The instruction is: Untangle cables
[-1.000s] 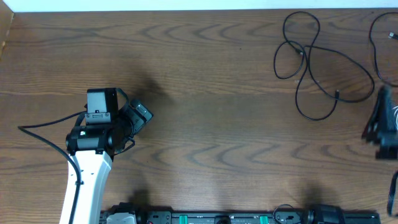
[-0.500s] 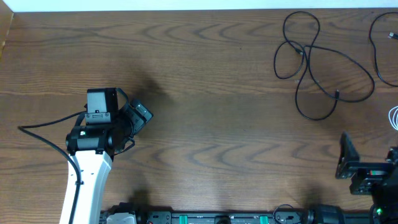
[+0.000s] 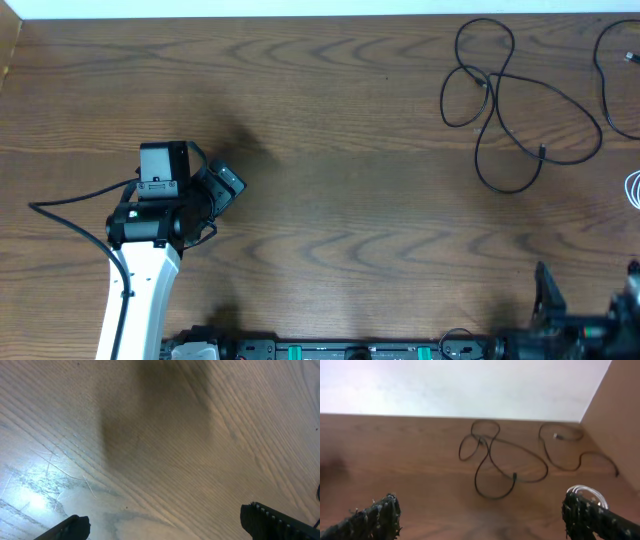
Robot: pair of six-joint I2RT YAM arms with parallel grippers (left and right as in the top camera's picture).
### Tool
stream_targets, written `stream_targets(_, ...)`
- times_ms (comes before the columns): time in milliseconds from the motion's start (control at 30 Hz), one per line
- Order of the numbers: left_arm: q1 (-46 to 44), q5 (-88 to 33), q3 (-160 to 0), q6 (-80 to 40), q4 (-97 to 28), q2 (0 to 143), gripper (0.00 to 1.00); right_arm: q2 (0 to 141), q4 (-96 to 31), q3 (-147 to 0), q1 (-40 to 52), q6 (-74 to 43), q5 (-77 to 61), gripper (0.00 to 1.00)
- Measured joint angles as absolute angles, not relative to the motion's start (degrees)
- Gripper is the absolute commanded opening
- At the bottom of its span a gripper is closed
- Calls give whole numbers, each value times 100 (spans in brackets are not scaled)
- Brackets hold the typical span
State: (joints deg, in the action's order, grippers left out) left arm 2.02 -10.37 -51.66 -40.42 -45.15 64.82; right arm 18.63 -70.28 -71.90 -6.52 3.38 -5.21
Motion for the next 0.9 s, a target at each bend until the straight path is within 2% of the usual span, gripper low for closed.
stream_targets(400, 202, -1037, -5166, -4042, -4519, 6482, 99, 794, -6523, -6547, -652, 462, -486, 99)
stream_targets(667, 202, -1037, -5166, -4042, -4517, 6482, 99, 650, -4563, -4836, -650, 486, -478, 99)
stream_targets(900, 202, -1037, -5166, -4040, -4517, 6482, 99, 82, -3863, -3599, -652, 349, -499, 99)
